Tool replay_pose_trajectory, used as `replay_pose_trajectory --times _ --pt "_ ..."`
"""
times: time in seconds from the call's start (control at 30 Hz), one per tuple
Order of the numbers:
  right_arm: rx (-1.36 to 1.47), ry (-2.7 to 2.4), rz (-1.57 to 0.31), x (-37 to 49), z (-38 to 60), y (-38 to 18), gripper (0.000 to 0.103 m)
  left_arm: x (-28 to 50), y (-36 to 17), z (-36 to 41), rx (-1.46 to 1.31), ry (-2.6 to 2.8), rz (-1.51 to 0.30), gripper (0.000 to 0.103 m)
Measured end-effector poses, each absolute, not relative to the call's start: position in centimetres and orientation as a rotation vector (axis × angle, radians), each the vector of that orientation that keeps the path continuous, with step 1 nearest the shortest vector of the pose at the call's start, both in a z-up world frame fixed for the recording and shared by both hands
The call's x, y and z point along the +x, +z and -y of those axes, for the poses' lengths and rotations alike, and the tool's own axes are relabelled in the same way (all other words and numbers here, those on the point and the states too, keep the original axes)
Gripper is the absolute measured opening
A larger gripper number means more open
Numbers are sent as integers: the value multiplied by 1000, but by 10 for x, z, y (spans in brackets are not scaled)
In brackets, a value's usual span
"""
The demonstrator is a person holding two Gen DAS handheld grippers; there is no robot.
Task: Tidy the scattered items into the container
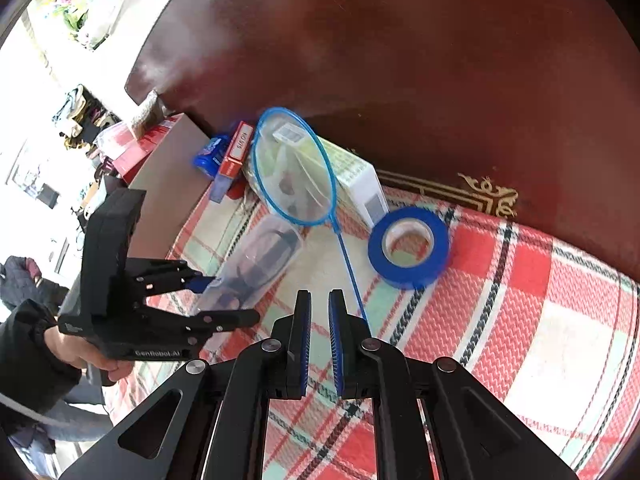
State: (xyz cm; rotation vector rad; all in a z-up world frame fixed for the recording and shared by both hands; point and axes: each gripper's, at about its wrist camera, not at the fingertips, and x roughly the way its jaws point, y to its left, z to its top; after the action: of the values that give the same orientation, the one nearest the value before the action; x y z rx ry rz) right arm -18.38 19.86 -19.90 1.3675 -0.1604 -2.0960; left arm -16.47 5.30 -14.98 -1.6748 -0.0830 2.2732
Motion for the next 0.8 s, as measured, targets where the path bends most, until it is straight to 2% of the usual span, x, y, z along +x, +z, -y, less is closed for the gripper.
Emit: replay_pose_trajectory --times 0.1,0.17,0.27,0.43,0.67,0.73,0.8 --pt "1374 -2122 131 -185 -200 -203 10 -170 -150 -60 -1690 2288 80 47" --pt "1373 -2145 72 -187 -200 -206 10 -174 -154 -76 -1689 2295 73 58" --pt "1378 -2121 30 -193 -198 -212 10 -164 -152 -90 -1683 2309 65 66" --pt "1413 -2095 -75 -204 -185 -226 10 -168 -151 -101 -1686 2353 43 67" --pt "1447 -2070 -104 -211 -173 -239 11 -170 -150 -112 -1686 2396 33 66" --pt "1444 -2075 -98 -211 -172 -239 14 -171 -148 -113 -1681 2401 54 66" --pt "1442 -2071 -74 -210 -173 -239 31 -172 -148 -115 -1680 2402 67 66"
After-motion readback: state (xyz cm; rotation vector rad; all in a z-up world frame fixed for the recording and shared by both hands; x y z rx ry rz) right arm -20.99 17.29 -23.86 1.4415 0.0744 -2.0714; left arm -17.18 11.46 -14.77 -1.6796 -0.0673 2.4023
